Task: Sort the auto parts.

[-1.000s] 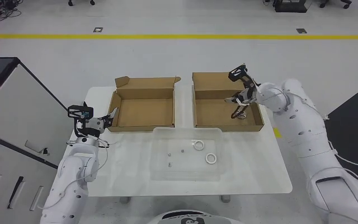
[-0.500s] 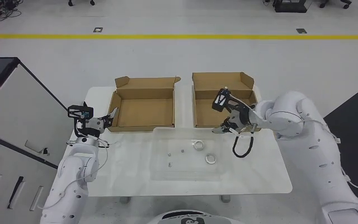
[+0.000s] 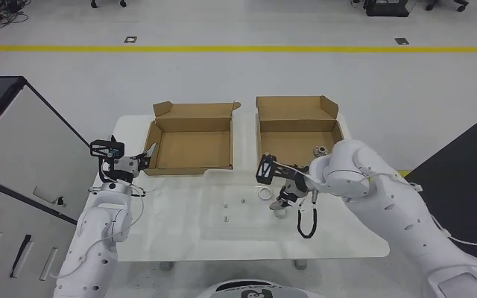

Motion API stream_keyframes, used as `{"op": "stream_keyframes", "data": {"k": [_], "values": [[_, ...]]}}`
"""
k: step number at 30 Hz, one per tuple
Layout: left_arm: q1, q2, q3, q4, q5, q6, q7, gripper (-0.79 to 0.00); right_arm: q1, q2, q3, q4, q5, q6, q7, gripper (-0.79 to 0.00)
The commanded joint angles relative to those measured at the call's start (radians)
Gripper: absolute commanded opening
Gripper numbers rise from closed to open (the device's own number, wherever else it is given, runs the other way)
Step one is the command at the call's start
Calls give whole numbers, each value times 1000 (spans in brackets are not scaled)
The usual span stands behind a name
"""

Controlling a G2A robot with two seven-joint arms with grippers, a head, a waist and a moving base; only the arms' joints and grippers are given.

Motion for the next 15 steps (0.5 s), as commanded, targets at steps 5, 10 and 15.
{"op": "stream_keyframes", "data": {"k": [5,10,15], "values": [[0,0,0,0,0,0,0,0,1,0,2,0,-1,0,-1,0],[0,0,0,0,0,0,0,0,-3,0,-7,-7,-9,-8,-6,0],[0,0,0,0,0,0,0,0,46,11,-146,-53,-91,-14,-11,0]]}}
